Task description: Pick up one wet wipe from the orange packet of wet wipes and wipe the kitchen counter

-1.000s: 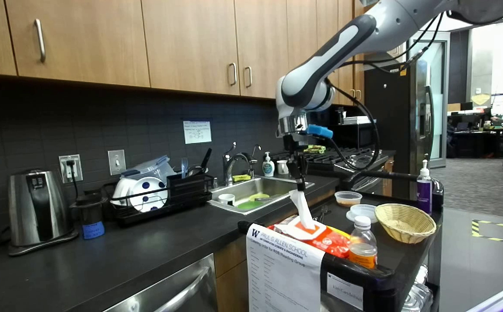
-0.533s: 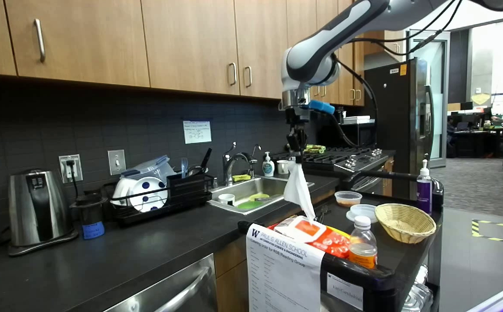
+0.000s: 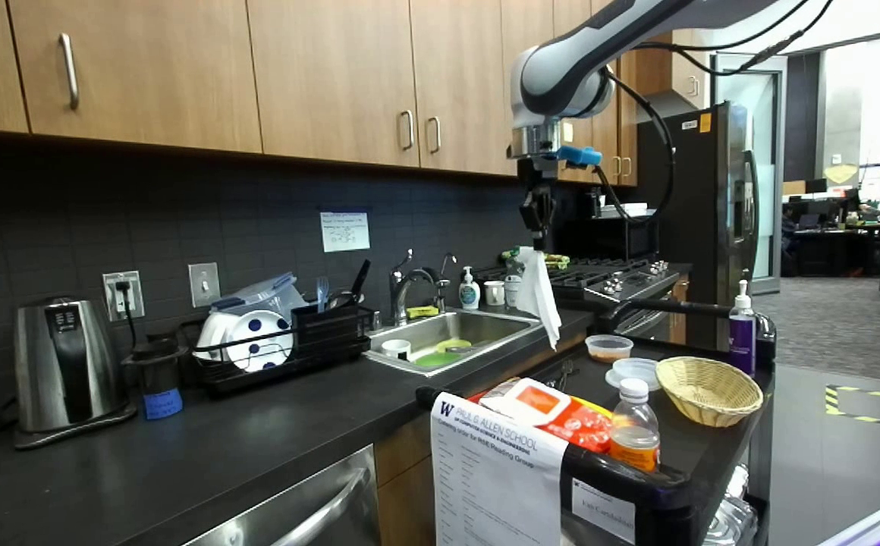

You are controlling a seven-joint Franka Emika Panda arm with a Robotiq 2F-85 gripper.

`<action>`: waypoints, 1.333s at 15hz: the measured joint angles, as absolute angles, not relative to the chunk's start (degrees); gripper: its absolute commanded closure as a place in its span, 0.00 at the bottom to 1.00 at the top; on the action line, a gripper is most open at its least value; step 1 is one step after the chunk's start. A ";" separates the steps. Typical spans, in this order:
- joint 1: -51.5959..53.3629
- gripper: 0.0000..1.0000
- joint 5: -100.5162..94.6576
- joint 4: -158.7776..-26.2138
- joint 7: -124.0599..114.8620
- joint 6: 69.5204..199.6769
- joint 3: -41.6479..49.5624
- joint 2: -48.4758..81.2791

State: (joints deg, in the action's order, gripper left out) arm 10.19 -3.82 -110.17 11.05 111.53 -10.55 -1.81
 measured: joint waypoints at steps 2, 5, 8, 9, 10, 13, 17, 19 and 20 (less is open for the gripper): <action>9.71 1.00 -4.01 -111.30 11.05 111.19 -10.07 -2.16; 8.99 1.00 -4.01 -115.37 10.69 112.73 -9.41 -2.28; 8.19 1.00 -4.09 -121.53 9.21 120.70 -8.67 -2.44; 7.89 1.00 -4.44 -123.49 8.66 123.23 -8.41 -2.49; 7.57 1.00 -5.02 -125.45 8.02 125.65 -8.13 -2.57; 6.50 1.00 -7.54 -130.77 5.72 131.24 -7.18 -2.74; 5.56 1.00 -9.42 -136.79 2.94 135.37 -6.29 -3.00; 5.49 1.00 -10.14 -139.65 1.36 136.58 -6.25 -3.14; 5.50 1.00 -10.19 -141.02 0.70 137.06 -6.27 -3.17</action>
